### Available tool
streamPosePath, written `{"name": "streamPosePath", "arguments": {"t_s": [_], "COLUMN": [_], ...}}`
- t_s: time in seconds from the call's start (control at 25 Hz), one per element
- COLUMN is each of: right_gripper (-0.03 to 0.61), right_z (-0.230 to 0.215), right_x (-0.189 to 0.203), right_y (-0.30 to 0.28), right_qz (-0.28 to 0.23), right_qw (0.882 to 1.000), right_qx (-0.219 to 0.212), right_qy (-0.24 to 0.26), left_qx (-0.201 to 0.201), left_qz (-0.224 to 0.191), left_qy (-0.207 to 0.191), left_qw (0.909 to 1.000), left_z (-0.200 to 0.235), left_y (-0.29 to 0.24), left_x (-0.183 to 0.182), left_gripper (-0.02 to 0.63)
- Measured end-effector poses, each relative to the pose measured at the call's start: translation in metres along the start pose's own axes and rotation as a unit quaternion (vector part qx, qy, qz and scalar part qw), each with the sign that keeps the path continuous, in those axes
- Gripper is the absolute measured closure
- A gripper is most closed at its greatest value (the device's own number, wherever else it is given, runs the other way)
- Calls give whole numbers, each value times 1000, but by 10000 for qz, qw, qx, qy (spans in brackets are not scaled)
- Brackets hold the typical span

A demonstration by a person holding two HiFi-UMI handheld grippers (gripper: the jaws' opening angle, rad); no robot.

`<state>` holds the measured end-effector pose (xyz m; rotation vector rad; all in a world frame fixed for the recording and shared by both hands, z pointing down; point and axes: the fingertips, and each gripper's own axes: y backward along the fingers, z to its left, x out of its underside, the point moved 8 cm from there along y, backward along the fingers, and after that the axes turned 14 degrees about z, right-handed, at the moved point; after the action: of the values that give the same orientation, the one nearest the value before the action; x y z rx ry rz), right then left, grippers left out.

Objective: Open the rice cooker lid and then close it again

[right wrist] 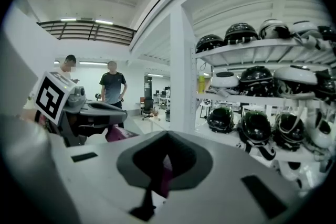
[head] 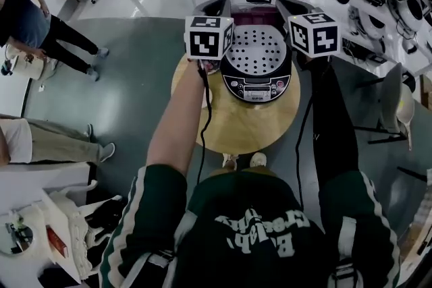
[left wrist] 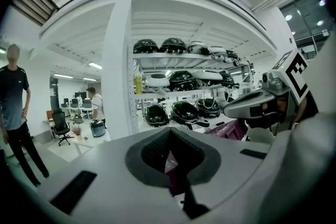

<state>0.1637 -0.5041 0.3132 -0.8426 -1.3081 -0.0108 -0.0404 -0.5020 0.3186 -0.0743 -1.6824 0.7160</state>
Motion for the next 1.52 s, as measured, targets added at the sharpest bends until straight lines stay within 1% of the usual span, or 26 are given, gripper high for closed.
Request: {"name": "streamPosePath", "arguments": {"t_s": [0.12,0.32,0.6,0.76,0.8,0.84,0.92,1.0,1.12,1.24,1.52], "right_gripper": [575,575,575,575,575,575,575,575,575,575,575], "right_z": [15,31,41,49,51,52,52,51,52,54,56], "right_x": [34,85,144,176,184,188,190,189,190,191,191], "right_y": [5,5,-4,-19,-23,-25,-25,-25,-24,-23,-23], "right_qz": [120,298,677,1120,1143,1117,1131,1173,1108,1057,1047], "right_qw": [9999,9994,9966,9934,9932,9936,9935,9930,9938,9943,9943], "right_qx": [-48,-185,-355,-239,-205,-179,-119,-87,-123,-71,-26], "right_qy": [-10,-25,-301,-48,-10,1,92,149,-8,-115,-189], "left_qx": [-56,189,374,375,341,301,269,262,204,154,152], "left_qz": [104,304,731,1238,1270,1204,1053,1031,1021,984,956], "left_qy": [-65,31,220,160,146,172,318,396,391,369,384], "left_qw": [9999,9994,9964,9915,9912,9921,9936,9935,9938,9943,9946], "left_z": [-15,-37,-61,-72,-74,-76,-77,-77,-77,-79,-78], "left_y": [8,13,8,-5,-8,-10,-10,-11,-9,-8,-7], "left_x": [33,83,141,173,182,187,192,190,191,193,195], "left_gripper": [618,618,618,618,617,618,618,618,617,618,617]}}
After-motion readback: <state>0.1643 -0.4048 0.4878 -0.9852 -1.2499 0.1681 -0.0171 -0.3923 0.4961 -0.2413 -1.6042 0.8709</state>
